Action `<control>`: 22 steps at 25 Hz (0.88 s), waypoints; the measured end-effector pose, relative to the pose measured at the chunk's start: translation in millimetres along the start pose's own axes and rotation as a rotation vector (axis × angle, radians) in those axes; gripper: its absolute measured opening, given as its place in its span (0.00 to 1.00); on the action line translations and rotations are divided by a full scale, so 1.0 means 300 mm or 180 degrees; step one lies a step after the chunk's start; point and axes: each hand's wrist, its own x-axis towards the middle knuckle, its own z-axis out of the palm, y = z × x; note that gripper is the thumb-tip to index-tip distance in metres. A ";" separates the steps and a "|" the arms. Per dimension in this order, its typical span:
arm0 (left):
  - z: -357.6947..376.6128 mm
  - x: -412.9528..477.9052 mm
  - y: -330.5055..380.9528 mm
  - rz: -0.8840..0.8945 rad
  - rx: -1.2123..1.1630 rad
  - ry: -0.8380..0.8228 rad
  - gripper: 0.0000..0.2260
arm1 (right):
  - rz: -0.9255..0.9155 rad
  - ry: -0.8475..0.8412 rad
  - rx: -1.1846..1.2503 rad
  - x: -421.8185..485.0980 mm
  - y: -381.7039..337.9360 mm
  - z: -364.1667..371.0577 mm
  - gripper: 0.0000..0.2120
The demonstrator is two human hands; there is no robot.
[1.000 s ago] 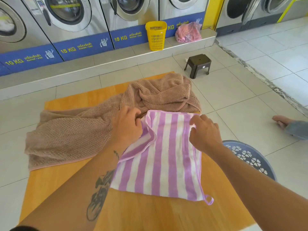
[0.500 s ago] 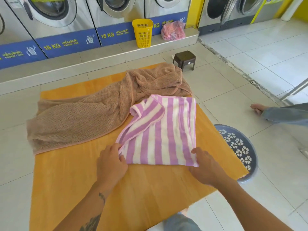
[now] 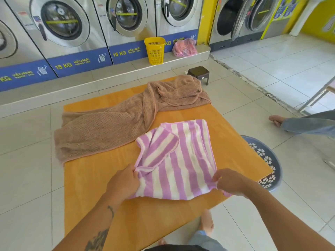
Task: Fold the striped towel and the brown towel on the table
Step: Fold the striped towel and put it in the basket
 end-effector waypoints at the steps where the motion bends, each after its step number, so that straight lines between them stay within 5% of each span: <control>1: -0.011 -0.014 -0.006 -0.0038 0.0004 0.0030 0.06 | 0.0123 -0.0253 -0.0230 0.000 -0.015 -0.004 0.09; 5: -0.072 -0.033 0.076 0.0598 -0.0378 0.0870 0.05 | 0.0393 0.0457 -0.0067 0.028 -0.064 -0.041 0.11; 9: -0.087 0.052 0.247 0.1202 -0.0668 0.0665 0.07 | 0.0012 0.1016 0.0474 0.082 -0.121 -0.090 0.19; 16: -0.020 0.226 0.449 0.0703 -0.0021 -0.0218 0.30 | -0.0373 0.1401 0.0642 0.292 -0.216 -0.194 0.24; 19: 0.019 0.271 0.487 0.0236 0.0124 -0.0365 0.25 | -0.0394 0.1504 0.0411 0.397 -0.225 -0.225 0.27; 22: 0.028 0.283 0.495 0.0065 -0.0129 0.0213 0.16 | -0.0383 0.1412 0.0423 0.471 -0.227 -0.227 0.27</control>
